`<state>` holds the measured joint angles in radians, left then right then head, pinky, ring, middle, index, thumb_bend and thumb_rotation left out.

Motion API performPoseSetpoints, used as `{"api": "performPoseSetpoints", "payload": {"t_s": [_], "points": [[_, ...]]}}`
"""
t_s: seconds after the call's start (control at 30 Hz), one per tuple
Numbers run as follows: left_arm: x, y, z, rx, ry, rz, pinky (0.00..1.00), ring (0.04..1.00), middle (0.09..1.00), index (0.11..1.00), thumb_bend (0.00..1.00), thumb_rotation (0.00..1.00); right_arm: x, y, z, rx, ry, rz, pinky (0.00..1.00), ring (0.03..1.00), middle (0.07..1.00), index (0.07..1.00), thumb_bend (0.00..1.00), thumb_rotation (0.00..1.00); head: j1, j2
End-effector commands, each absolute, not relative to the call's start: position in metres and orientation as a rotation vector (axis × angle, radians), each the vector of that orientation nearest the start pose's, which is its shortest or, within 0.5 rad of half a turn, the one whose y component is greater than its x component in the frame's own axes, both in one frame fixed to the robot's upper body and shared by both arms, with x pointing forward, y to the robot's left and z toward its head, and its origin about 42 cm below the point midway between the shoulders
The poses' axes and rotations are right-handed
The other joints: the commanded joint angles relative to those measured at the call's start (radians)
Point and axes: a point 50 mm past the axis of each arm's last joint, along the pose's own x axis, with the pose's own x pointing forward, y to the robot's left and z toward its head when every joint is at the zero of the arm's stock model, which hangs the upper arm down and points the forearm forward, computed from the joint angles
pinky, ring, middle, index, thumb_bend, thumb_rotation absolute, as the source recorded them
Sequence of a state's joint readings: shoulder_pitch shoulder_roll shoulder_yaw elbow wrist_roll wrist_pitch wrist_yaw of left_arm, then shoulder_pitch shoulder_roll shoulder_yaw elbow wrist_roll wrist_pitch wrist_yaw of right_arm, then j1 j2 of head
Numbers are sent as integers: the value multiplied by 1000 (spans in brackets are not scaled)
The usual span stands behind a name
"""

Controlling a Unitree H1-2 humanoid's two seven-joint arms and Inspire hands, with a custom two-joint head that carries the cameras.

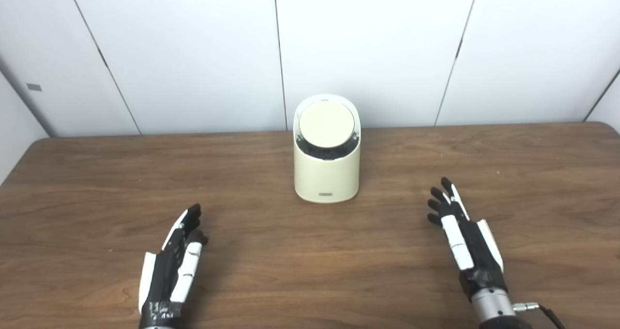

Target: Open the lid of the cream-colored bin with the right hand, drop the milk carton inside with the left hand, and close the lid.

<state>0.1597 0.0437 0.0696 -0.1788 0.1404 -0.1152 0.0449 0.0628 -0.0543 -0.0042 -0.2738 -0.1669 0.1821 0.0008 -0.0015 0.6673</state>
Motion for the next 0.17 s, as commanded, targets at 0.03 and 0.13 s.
{"api": "performPoseSetpoints", "payload": {"t_s": [0.03, 0.13], "points": [[228, 254, 108, 170, -176, 166, 926, 897, 912, 936, 504, 851, 267, -232, 156, -217, -105, -52, 875, 906, 936, 985, 554, 1000, 1, -1], [229, 253, 107, 134, -215, 175, 905, 889, 906, 934, 516, 846, 267, -232, 155, -210, -106, -53, 884, 908, 936, 986, 558, 1000, 1, -1]]}}
